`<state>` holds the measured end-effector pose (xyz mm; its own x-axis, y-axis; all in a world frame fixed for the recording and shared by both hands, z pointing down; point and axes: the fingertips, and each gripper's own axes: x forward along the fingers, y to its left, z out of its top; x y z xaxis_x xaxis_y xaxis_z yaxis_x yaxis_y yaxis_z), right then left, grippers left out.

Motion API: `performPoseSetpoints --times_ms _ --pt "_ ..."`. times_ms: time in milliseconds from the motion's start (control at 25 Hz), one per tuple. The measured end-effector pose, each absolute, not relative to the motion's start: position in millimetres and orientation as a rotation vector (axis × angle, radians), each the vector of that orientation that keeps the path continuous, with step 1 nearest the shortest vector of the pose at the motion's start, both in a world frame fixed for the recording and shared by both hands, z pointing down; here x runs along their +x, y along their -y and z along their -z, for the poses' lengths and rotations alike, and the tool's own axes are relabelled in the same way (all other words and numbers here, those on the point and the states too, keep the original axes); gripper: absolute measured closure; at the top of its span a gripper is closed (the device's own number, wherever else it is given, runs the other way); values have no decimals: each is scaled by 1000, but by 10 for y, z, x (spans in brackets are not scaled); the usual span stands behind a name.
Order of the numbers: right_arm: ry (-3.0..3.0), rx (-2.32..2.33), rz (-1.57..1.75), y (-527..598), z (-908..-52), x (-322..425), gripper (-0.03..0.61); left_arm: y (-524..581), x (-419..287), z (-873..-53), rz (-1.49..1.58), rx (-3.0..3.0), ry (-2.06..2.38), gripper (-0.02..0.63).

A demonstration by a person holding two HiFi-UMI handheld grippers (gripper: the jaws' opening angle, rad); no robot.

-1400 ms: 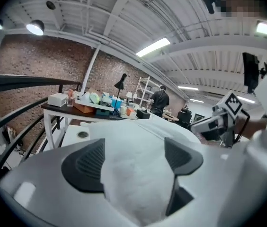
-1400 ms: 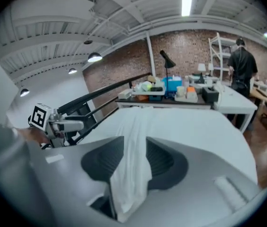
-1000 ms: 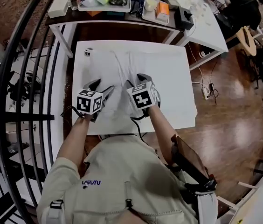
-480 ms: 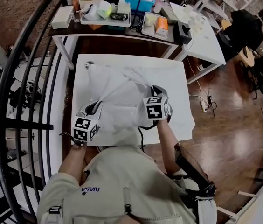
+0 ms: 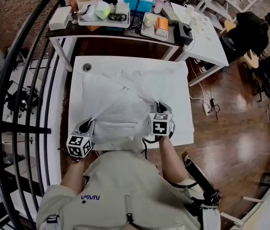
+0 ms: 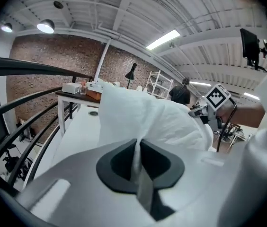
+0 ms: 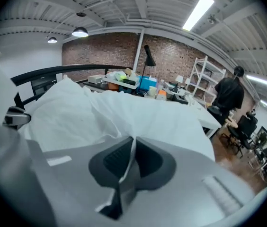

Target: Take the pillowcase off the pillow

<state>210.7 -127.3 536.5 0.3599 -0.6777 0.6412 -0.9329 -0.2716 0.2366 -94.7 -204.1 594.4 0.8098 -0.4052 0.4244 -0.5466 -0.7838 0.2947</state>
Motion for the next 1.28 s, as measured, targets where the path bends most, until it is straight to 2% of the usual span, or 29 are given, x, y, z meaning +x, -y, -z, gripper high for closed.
performPoseSetpoints --times_ms 240,360,440,480,640,880,1080,1200,1280 --pt "1484 1979 -452 1375 -5275 1980 559 2078 -726 -5961 -518 2667 708 575" --pt "1644 1947 -502 1472 -5135 1764 448 2122 -635 -5779 -451 2701 640 472" --pt "1741 1904 -502 1555 -5008 1607 420 2167 -618 -5565 -389 2718 616 419" --pt "1784 1882 -493 1596 -4937 1530 420 2197 -634 -5422 -353 2729 623 393" --pt "1934 1838 -505 1791 -4683 1327 420 2454 -695 -4929 -242 2754 711 391" --pt "1967 1842 -488 2254 -4529 1361 420 3159 -236 -4889 -495 2738 654 276" --pt "1918 1815 -506 2733 -4547 1555 420 3501 309 -5262 -754 2660 552 251" --pt "1888 1746 -541 2959 -4648 1609 419 3486 368 -5583 -918 2561 525 253" --pt "1881 1707 -570 3058 -4716 1629 419 3356 391 -5725 -953 2556 474 350"
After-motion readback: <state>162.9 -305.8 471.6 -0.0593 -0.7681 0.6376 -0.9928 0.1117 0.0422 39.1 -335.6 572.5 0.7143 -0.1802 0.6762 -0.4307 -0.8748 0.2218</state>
